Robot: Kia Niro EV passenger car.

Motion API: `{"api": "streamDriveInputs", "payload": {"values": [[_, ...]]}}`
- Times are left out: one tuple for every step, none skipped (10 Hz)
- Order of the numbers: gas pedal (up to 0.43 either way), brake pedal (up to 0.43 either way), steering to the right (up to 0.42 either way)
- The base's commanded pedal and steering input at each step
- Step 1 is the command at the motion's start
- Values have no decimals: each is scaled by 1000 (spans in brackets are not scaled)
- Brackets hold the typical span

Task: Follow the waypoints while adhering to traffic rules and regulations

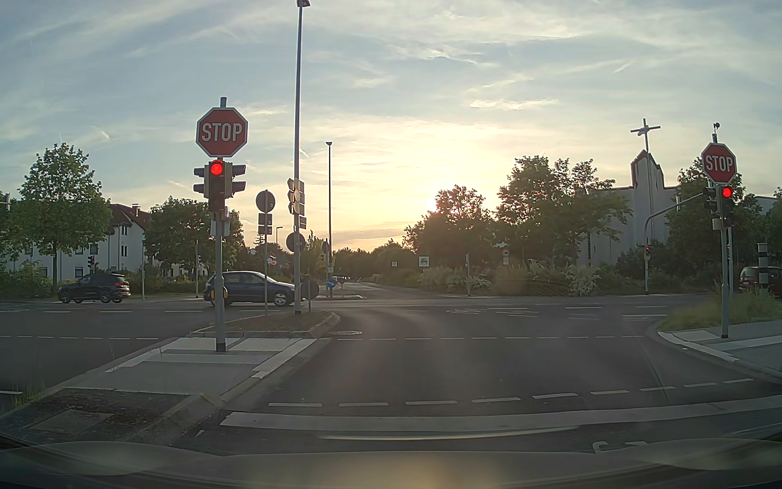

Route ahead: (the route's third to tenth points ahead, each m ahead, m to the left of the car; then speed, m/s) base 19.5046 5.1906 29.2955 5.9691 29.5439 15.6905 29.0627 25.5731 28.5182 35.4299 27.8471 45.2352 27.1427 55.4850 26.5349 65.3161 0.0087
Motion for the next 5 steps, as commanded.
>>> {"api": "streamDriveInputs", "payload": {"values": [[0, 421, 8], [0, 421, 8], [0, 421, 7], [0, 421, 8], [0, 421, 7]]}}
